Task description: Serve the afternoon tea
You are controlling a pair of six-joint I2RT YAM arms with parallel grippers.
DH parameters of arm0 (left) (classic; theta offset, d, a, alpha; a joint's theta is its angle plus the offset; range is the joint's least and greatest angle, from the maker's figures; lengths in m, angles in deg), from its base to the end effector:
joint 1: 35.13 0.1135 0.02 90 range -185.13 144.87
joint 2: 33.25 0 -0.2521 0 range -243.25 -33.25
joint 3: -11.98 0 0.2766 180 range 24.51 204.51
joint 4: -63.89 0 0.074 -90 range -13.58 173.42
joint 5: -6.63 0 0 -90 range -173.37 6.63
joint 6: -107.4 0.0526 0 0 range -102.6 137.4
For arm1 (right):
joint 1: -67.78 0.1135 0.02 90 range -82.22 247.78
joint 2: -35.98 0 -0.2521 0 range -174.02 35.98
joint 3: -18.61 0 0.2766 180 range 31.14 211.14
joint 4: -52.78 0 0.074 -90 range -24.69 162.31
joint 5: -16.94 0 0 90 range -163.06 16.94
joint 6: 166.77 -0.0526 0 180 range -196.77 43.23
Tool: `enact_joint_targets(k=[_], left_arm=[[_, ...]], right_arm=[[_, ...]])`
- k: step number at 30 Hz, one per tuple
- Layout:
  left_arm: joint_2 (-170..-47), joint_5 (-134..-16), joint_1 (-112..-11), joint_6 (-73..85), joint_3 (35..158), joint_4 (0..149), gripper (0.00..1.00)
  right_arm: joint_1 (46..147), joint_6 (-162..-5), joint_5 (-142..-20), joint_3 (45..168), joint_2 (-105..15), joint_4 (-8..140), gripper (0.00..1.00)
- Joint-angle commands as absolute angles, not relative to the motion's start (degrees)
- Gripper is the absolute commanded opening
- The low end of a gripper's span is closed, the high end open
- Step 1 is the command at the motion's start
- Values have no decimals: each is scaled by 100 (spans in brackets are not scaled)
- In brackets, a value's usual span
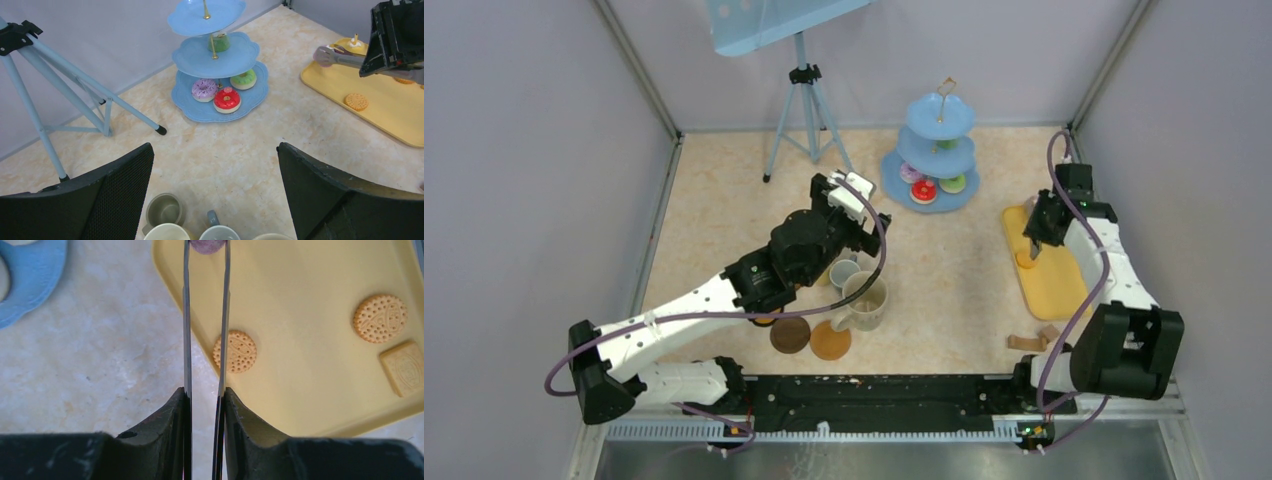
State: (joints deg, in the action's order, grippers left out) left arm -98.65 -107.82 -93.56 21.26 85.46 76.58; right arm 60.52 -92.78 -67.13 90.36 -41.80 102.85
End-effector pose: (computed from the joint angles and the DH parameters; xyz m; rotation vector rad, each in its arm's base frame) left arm 0.1811 -0.2531 0.3718 0.5625 1.5589 -0.3744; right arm 0.3090 -0.0448 0.2260 0.5522 2.4829 -0.0722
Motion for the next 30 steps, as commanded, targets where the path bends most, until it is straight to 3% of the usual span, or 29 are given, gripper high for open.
enact_joint_targets(k=[1,14,22,30], left_arm=[[-9781,-11017,-9511,2319,8451,7316,99],[-9753,-11251,-9615,2542,8432,7202,99],[-9776,-11300,-9613,2591,8433,7194,99],[-9744,-11359,-9616,2684,8402,7150,99]], right_arm=[[6289,-9165,-7276,9320,-3431,10074,18],[7109,-9328,-8250,10344,-3684,10106,19],[7419,-9328,-8192,10777,-4250,9906,19],[7622,-9269,-7905,11110,-4817,9736,27]])
